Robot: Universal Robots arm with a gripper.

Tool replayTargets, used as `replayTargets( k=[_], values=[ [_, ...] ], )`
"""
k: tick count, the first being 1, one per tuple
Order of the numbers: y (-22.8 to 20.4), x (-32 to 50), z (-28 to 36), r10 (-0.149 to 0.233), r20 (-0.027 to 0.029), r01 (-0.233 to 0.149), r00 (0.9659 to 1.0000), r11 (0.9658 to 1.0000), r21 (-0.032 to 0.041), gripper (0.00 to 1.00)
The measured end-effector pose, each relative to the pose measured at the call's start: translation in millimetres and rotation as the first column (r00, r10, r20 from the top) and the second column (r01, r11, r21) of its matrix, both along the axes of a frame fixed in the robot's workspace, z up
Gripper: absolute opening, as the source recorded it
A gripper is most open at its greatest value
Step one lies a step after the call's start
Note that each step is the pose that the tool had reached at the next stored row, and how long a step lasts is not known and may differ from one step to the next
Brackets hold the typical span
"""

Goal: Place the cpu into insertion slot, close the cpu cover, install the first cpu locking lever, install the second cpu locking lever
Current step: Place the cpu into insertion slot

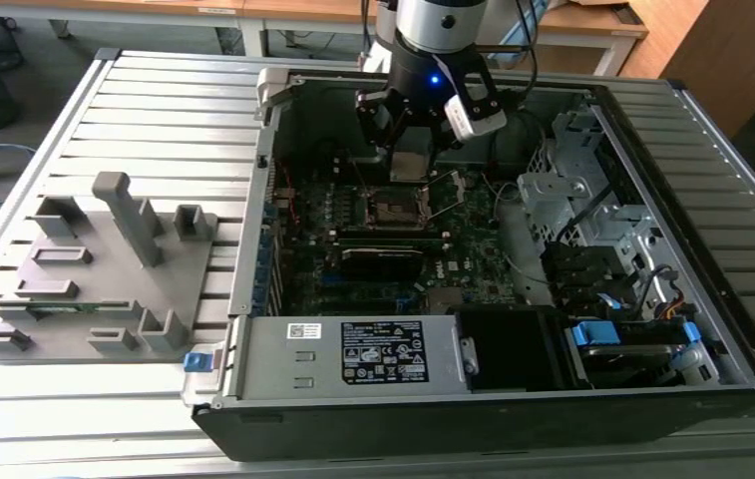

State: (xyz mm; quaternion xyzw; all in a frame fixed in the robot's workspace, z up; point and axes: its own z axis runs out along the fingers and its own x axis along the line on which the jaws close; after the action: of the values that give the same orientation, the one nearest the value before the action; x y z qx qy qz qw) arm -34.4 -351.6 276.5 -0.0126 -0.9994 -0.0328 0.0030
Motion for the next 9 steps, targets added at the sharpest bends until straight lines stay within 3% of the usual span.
replayTargets(
  k=[9],
  values=[
    [0.0, 0.0, -2.0, 0.000, 0.0001, 0.000, 1.0000, 1.0000, -0.0002, 0.54]
  ],
)
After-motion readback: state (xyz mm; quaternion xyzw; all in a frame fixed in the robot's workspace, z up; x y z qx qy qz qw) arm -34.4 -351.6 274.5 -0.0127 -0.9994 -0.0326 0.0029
